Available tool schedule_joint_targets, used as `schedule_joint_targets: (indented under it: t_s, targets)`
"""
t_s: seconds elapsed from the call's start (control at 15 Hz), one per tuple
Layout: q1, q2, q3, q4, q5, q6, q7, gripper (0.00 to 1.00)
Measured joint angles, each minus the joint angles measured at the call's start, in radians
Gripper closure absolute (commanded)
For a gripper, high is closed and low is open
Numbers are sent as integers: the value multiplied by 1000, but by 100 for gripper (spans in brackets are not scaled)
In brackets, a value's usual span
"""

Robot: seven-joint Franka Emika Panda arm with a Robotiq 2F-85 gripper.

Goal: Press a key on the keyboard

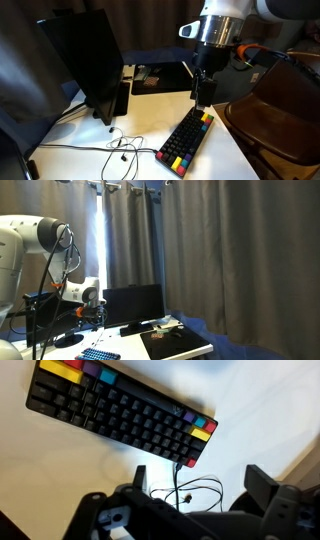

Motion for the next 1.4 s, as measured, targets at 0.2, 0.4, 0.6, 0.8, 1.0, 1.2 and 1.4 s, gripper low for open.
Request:
schedule_joint_targets:
  t_s: [0.2,0.4,0.6,0.8,1.0,1.2,1.4]
  targets:
    - [0,33,5,3,3,63,6,0]
    - [3,97,6,13,-6,140,17,28]
    - [7,152,5,29,-38,185,30,39]
    - [14,197,4,48,-71,205,48,61]
    - [26,234,-3,68,-97,216,62,81]
    - [41,269,-18,89,-120,225,70,99]
    - [63,303,-48,103,-148,261,90,100]
